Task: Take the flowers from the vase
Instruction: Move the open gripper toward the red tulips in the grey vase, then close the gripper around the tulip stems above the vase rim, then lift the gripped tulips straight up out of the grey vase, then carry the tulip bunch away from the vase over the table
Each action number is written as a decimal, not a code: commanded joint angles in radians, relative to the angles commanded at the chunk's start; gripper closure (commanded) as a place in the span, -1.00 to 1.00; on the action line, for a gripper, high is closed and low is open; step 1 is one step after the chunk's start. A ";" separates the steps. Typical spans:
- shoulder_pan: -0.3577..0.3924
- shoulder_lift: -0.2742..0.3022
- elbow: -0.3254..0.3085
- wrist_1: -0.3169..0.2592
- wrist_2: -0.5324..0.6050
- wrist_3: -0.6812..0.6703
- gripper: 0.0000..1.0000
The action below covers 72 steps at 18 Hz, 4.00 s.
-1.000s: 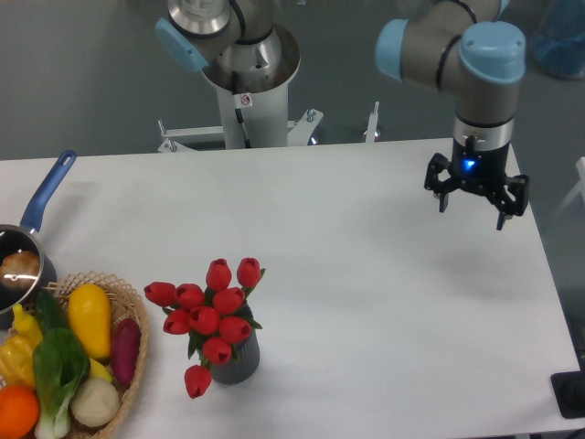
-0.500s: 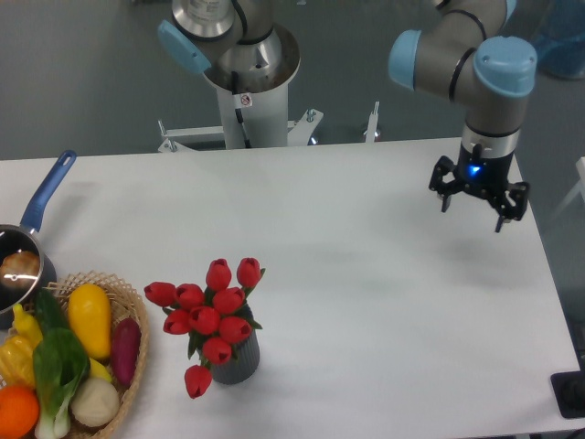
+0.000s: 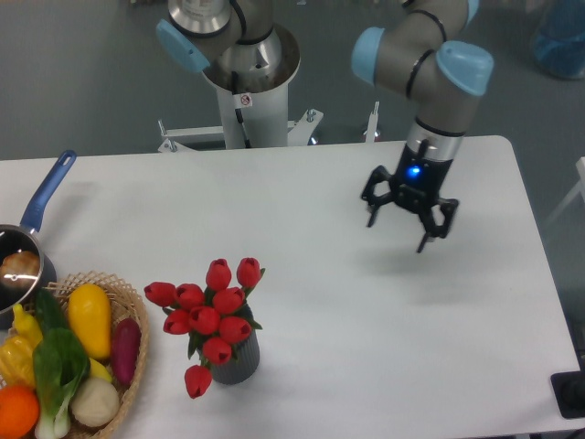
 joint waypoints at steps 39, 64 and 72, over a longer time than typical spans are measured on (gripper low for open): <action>-0.263 -0.172 0.264 0.023 -0.433 -0.250 1.00; -0.128 -0.001 0.446 0.021 -0.456 -0.603 1.00; -0.020 -0.015 0.411 0.018 -0.152 -0.393 0.93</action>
